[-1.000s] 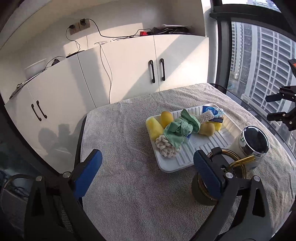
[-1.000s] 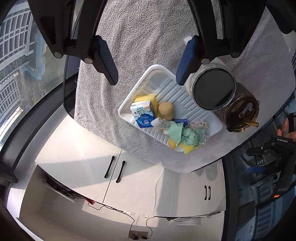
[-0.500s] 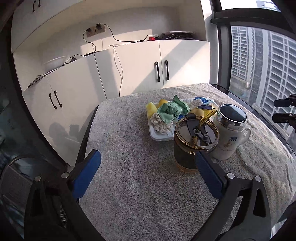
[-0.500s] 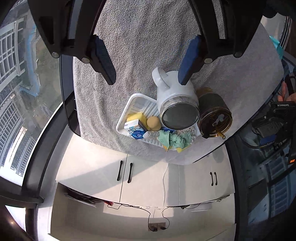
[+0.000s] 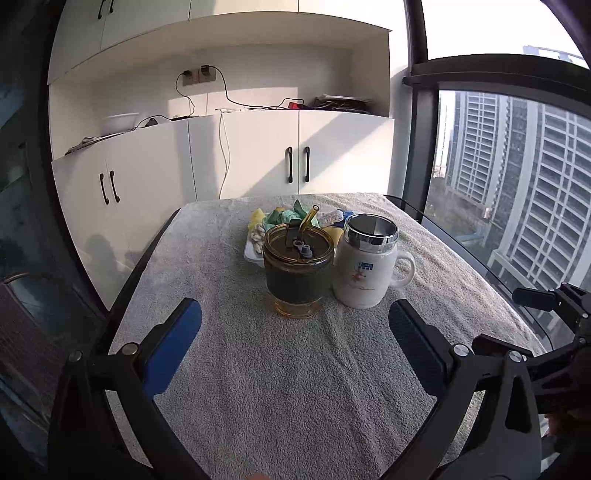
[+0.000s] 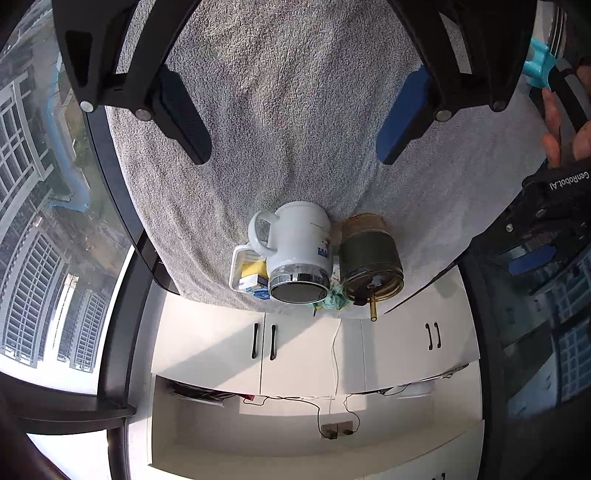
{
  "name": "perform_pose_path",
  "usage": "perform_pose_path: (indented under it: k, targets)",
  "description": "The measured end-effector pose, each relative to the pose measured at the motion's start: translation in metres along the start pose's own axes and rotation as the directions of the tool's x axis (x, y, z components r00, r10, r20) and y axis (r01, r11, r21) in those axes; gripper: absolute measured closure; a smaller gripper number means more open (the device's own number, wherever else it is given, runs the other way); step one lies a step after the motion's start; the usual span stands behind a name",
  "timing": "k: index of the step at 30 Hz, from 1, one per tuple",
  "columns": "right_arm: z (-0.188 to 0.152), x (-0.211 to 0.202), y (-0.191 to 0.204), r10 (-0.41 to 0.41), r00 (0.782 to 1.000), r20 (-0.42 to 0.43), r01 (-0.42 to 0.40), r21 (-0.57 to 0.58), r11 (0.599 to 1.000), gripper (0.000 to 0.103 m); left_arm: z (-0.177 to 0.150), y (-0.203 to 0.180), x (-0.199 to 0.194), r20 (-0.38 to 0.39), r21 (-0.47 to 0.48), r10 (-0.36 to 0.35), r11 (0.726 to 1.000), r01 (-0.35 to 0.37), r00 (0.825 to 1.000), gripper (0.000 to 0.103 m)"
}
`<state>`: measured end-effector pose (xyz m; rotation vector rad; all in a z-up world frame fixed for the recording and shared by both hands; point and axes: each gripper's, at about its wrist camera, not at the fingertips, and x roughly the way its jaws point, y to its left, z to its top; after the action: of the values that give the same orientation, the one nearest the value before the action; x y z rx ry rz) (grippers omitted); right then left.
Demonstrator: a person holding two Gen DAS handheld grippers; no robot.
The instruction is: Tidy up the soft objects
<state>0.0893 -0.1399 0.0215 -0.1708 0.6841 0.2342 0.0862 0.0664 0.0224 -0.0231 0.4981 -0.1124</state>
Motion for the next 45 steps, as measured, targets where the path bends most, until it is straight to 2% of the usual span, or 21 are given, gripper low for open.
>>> perform_pose_path:
  k: [3, 11, 16, 20, 25, 31, 38, 42, 45]
  targets:
    - [-0.004, -0.004, 0.007, -0.024, 1.000, 0.013, 0.024, 0.008, 1.000, 0.008, -0.005, -0.008, -0.006, -0.005, -0.019, 0.021, 1.000, -0.021, 1.000, 0.000]
    - [-0.004, -0.023, 0.019, -0.086, 0.994, 0.072, 0.084, 0.028, 0.996, 0.007, -0.008, -0.024, -0.019, -0.001, 0.005, 0.090, 0.996, -0.090, 0.996, 0.000]
    - [-0.005, -0.029, 0.018, -0.128, 0.988, 0.083, 0.126, 0.036, 0.991, 0.006, -0.009, -0.024, -0.016, -0.035, -0.015, 0.135, 0.991, -0.135, 0.990, 0.000]
    - [-0.006, -0.031, 0.016, -0.151, 0.985, 0.087, 0.148, 0.044, 0.988, 0.006, -0.011, -0.021, -0.012, -0.057, -0.034, 0.126, 0.991, -0.128, 0.990, 0.000]
    - [-0.008, -0.029, 0.019, -0.156, 0.984, 0.084, 0.153, 0.040, 0.987, 0.006, -0.012, -0.027, -0.007, -0.068, 0.011, 0.234, 0.972, -0.234, 0.970, 0.000]
    - [-0.010, -0.026, 0.024, -0.154, 0.985, 0.076, 0.152, 0.034, 0.988, 0.006, -0.014, -0.023, 0.000, -0.093, -0.019, 0.201, 0.979, -0.203, 0.975, 0.000]
    - [-0.011, -0.025, 0.024, -0.158, 0.985, 0.065, 0.155, 0.044, 0.987, 0.006, -0.016, -0.019, 0.010, -0.129, -0.070, 0.125, 0.988, -0.135, 0.984, 0.000]
    - [-0.011, -0.023, 0.025, -0.162, 0.985, 0.060, 0.159, 0.047, 0.986, 0.006, -0.016, -0.023, 0.014, -0.137, -0.058, 0.138, 0.987, -0.147, 0.981, 0.000]
    - [-0.011, -0.021, 0.026, -0.163, 0.985, 0.055, 0.160, 0.051, 0.986, 0.006, -0.015, -0.026, 0.013, -0.127, -0.057, 0.120, 0.990, -0.128, 0.985, 0.000]
